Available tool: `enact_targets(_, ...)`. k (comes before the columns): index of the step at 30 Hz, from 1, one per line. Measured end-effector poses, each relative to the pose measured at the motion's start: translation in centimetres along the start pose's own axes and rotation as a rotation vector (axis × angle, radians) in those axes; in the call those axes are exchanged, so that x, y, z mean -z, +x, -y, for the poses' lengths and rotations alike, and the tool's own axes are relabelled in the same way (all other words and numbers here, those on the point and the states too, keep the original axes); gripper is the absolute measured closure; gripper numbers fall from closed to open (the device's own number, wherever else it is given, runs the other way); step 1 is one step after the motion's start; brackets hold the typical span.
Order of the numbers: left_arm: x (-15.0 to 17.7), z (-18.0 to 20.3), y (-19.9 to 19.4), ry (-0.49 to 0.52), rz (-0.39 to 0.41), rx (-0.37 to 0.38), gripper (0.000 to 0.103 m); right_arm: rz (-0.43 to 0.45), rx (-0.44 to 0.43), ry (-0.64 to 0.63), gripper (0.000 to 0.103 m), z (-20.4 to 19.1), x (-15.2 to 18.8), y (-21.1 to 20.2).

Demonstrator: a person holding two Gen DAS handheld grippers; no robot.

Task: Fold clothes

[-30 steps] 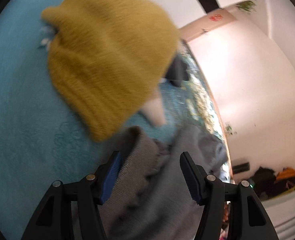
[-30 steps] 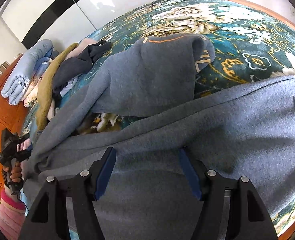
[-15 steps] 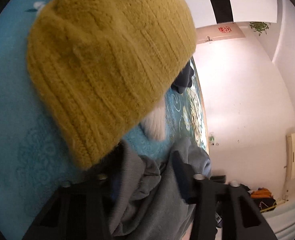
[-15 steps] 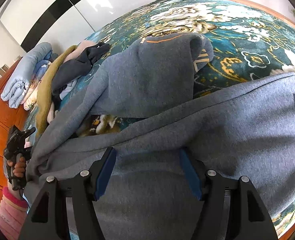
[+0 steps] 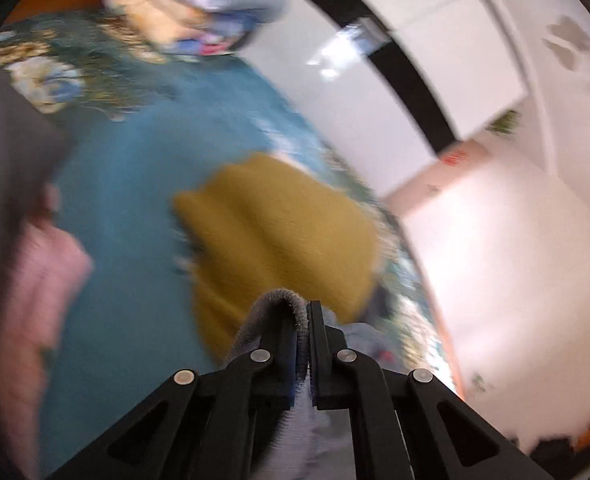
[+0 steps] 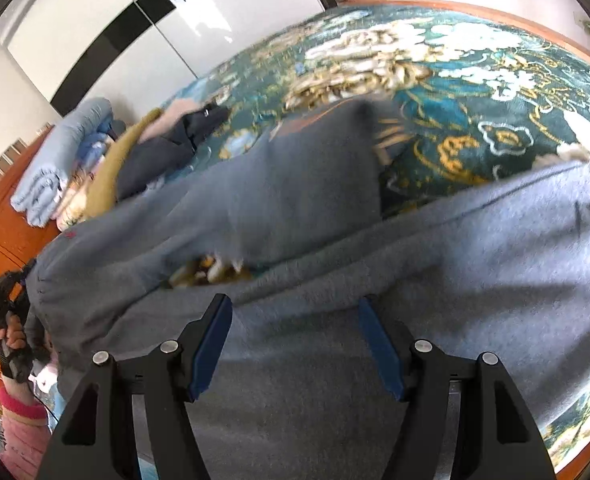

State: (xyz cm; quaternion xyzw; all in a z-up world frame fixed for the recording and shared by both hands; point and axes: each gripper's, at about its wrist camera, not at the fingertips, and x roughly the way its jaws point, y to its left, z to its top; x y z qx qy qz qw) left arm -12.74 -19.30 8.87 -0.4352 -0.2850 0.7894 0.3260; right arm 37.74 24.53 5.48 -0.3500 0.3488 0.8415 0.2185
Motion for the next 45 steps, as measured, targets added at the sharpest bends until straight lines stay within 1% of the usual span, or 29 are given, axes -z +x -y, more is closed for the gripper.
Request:
enact_targets(2, -0.1, -1.9, 1.8, -0.057, -0.035, -0.056, 0.098, 0.007, -0.010, 0.021, 0.036, 0.2, -0.3, -0.1)
enact_targets(4, -0.4, -4.4, 2.3, -0.101, -0.075, -0.097, 0.098, 0.010, -0.023, 0.045, 0.036, 0.6, -0.6, -0.1)
enact_targets(5, -0.4, -5.4, 2.6, -0.122, -0.088, -0.109, 0.098, 0.015, -0.029, 0.050, 0.036, 0.7, -0.9, -0.3)
enact_targets(7, 0.2, -6.4, 3.2, -0.155, -0.092, -0.106, 0.098, 0.035, -0.029, 0.062, 0.036, 1.1, -1.6, -0.7)
enact_targets(9, 0.3, -6.7, 3.1, -0.161, -0.090, -0.105, 0.098, 0.051, -0.031, 0.083, 0.036, 1.8, -2.8, -1.0)
enact_targets(11, 0.3, -6.5, 3.0, -0.144, -0.091, -0.106, 0.098, 0.066, -0.043, 0.114, 0.036, 2.8, -4.5, -1.1)
enact_targets(14, 0.3, -5.9, 2.8, -0.117, -0.091, -0.105, 0.098, 0.083, -0.065, 0.213, 0.036, 4.7, -6.8, -0.6)
enact_targets(17, 0.7, -4.9, 2.6, -0.104, -0.091, -0.099, 0.097, 0.105, -0.144, 0.399, 0.035, 7.6, -8.6, 0.7)
enact_targets(19, 1.1, -4.4, 2.2, -0.097, -0.091, -0.091, 0.097, 0.086, -0.193, 0.471, 0.035, 8.0, -9.3, 1.9)
enact_targets(20, 1.3, -4.1, 2.0, -0.092, -0.091, -0.087, 0.097, 0.071, -0.223, 0.479, 0.036, 7.8, -9.5, 2.6)
enact_targets(22, 1.5, -3.7, 1.9, -0.076, -0.090, -0.083, 0.097, 0.029, -0.255, 0.450, 0.035, 6.5, -9.8, 4.1)
enact_targets(24, 1.7, -3.2, 1.9, -0.059, -0.090, -0.086, 0.097, 0.010, -0.262, 0.389, 0.035, 4.8, -9.8, 5.1)
enact_targets(25, 1.8, -3.0, 1.8, -0.050, -0.090, -0.092, 0.097, 0.004, -0.246, 0.360, 0.036, 4.1, -9.8, 5.4)
enact_targets(27, 1.9, -2.7, 1.4, -0.029, -0.091, -0.121, 0.096, -0.009, -0.160, 0.297, 0.036, 2.5, -10.0, 6.2)
enact_targets(28, 1.9, -2.7, 1.3, -0.021, -0.092, -0.136, 0.095, -0.013, -0.111, 0.282, 0.040, 2.1, -10.1, 6.5)
enact_targets(29, 1.8, -2.6, 1.6, -0.012, -0.093, -0.151, 0.095, -0.017, -0.062, 0.266, 0.058, 1.7, -10.2, 6.8)
enact_targets(30, 1.7, -2.5, 1.7, -0.005, -0.092, -0.165, 0.094, -0.021, -0.017, 0.253, 0.072, 1.4, -10.3, 7.1)
enact_targets(32, 1.8, -2.3, 1.4, 0.004, -0.095, -0.188, 0.093, -0.025, -0.007, 0.254, 0.082, 1.1, -10.7, 7.3)
enact_targets(33, 1.8, -2.2, 1.3, 0.005, -0.098, -0.204, 0.085, -0.019, -0.007, 0.253, 0.087, 0.9, -10.9, 7.2)
enact_targets(34, 1.8, -2.0, 1.1, 0.010, -0.105, -0.229, 0.075, -0.003, 0.005, 0.239, 0.088, 0.6, -11.2, 6.8)
enact_targets(35, 2.0, -1.8, 1.0, 0.020, -0.123, -0.263, 0.070, 0.023, 0.022, 0.220, 0.089, 0.1, -11.4, 6.2)
enact_targets(36, 2.1, -1.6, 0.9, 0.027, -0.142, -0.285, 0.059, 0.057, 0.035, 0.200, 0.090, -0.5, -11.8, 5.5)
enact_targets(37, 2.3, -1.6, 0.5, 0.029, -0.156, -0.297, 0.054, 0.087, 0.040, 0.186, 0.090, -1.2, -12.4, 4.8)
enact_targets(38, 2.5, -1.5, 0.1, 0.031, -0.163, -0.307, 0.053, 0.116, 0.045, 0.167, 0.090, -2.0, -12.8, 4.1)
enact_targets(41, 3.3, -0.8, -1.8, 0.051, -0.126, -0.327, 0.050, 0.162, 0.090, 0.010, 0.090, -7.3, -12.8, 3.6)
enact_targets(43, 4.3, 0.2, -2.8, 0.091, -0.100, -0.305, 0.046, 0.193, 0.119, -0.095, 0.090, -10.9, -12.8, 3.2)
enact_targets(45, 5.8, 1.2, -2.9, 0.119, -0.120, -0.262, 0.044, 0.220, 0.146, -0.202, 0.090, -14.5, -12.7, 3.0)
